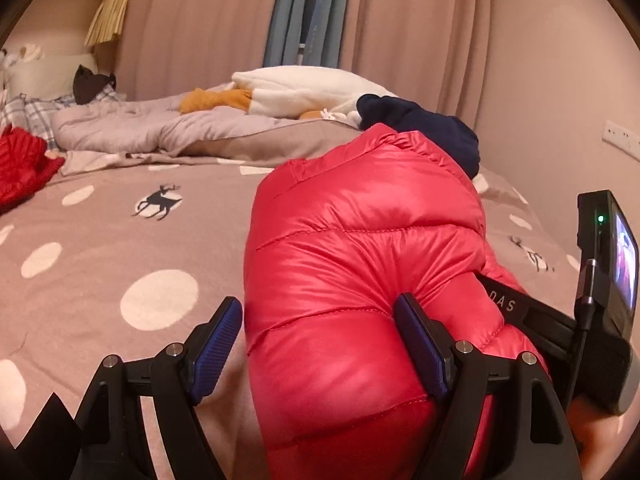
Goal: Fold large clothes
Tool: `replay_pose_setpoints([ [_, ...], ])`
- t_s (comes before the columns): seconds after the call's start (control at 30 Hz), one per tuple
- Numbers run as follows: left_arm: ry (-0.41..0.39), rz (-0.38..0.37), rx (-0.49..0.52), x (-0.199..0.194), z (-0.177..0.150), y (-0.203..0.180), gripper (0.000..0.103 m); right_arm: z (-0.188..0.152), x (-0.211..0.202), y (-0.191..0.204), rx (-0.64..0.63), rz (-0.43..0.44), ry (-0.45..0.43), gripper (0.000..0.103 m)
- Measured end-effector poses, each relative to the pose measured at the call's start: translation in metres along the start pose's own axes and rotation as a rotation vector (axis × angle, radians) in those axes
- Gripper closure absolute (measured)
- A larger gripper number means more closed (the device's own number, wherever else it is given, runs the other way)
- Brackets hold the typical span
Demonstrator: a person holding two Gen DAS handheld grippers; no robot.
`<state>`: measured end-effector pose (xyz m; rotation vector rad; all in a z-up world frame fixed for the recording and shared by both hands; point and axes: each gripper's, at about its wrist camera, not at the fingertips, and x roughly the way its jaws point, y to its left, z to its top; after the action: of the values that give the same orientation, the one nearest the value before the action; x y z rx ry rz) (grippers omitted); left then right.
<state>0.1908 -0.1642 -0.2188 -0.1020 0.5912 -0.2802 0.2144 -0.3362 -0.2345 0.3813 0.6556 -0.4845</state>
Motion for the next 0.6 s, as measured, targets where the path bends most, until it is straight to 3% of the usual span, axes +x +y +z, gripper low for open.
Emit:
replay_pose_setpoints([
  [0.13, 0.024, -0.053, -0.047, 0.002, 0.001, 0.011, 0.024, 0.002, -0.001, 0.002, 0.008, 0.009, 0.004, 0.028],
  [0.37, 0.027, -0.068, -0.031, -0.005, 0.005, 0.015, 0.024, 0.005, -0.004, -0.004, 0.052, 0.046, 0.004, 0.021],
  [0.6, 0.143, -0.199, -0.2, -0.01, 0.017, 0.048, 0.024, 0.005, -0.013, -0.01, 0.104, 0.078, 0.005, 0.012],
])
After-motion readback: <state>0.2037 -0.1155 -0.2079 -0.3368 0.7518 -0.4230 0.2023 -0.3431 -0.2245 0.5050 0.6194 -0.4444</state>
